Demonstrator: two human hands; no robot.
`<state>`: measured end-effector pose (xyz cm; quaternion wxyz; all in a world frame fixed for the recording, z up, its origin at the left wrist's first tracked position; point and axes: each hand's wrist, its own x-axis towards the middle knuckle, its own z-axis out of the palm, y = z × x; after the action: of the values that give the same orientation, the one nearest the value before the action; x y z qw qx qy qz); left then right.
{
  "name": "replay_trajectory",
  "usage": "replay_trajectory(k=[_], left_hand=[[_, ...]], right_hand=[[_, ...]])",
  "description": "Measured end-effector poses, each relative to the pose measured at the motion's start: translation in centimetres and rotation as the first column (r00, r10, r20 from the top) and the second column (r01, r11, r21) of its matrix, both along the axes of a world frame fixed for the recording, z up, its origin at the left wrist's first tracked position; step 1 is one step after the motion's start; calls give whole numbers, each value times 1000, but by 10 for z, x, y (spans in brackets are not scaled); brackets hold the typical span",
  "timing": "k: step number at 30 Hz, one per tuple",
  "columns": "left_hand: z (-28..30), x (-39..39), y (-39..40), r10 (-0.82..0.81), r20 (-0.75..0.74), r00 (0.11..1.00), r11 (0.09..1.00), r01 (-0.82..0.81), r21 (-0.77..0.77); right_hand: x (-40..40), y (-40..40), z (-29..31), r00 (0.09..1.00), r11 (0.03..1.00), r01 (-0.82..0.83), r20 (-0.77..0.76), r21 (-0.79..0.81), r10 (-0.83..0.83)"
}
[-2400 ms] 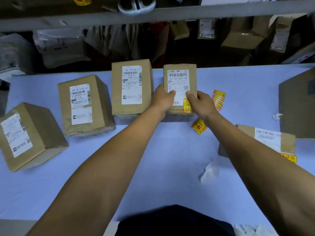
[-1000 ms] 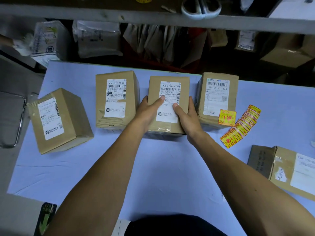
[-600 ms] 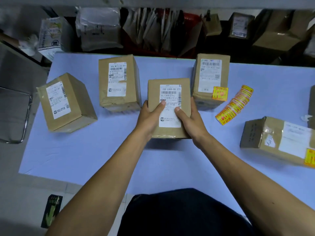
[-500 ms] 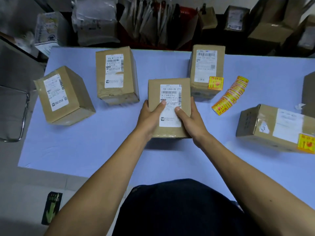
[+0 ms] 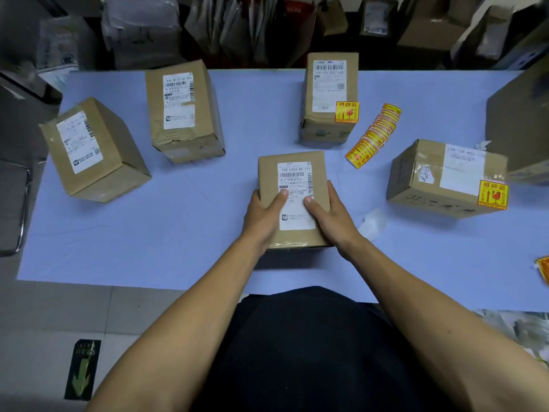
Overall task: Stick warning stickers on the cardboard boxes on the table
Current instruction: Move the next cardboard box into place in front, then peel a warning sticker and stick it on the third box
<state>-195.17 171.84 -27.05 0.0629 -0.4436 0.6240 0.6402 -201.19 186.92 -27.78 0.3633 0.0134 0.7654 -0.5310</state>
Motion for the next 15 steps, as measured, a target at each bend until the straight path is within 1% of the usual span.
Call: replay_trajectory(k=[2,3,4,5,6,7,8,9,10,11,12,13,15], left_hand=[[0,-1,-1,-37,16,999,999,37,-17],[-1,-1,-2,-76,43,996,994,79,-76],[-1,-1,-3,-135,78,988,970,148,-192],[-1,-1,-5,-207,111,972,910,233,-343],[1,-2,-6,-288,132,948,805,314,-503],[4,-4,-8,-385,155,910,659,389,-644],[7,-8,-10,-496,193,847,497,459,-737],[10,-13,-11,-596,252,762,341,525,-780],[11,-18,-11,-670,311,674,216,578,-787],[11,-23,-10,-715,356,602,131,615,-777],[10,-27,-9,-736,391,552,77,642,-763],[9,-31,-8,-743,417,523,45,661,-749],[6,-32,-8,-739,433,516,28,666,-745]], right_hand=[[-2,1,0,1000,1000,-5,3,0,5],[-3,2,1,1000,1000,-5,14,-13,5],[-5,4,1,1000,1000,8,28,-25,-7],[-7,7,1,999,999,37,40,-23,-36],[-10,11,2,996,997,75,39,1,-75],[-15,15,3,994,993,104,14,53,-105],[-21,19,2,993,986,113,-35,126,-109],[-27,24,2,992,973,106,-93,204,-89],[-34,29,0,988,956,96,-147,276,-57],[-41,33,-1,981,939,85,-192,333,-21],[-48,36,-3,973,922,73,-228,380,17],[-56,38,-6,964,905,57,-259,422,60],[-73,40,-10,946,876,24,-295,481,136]])
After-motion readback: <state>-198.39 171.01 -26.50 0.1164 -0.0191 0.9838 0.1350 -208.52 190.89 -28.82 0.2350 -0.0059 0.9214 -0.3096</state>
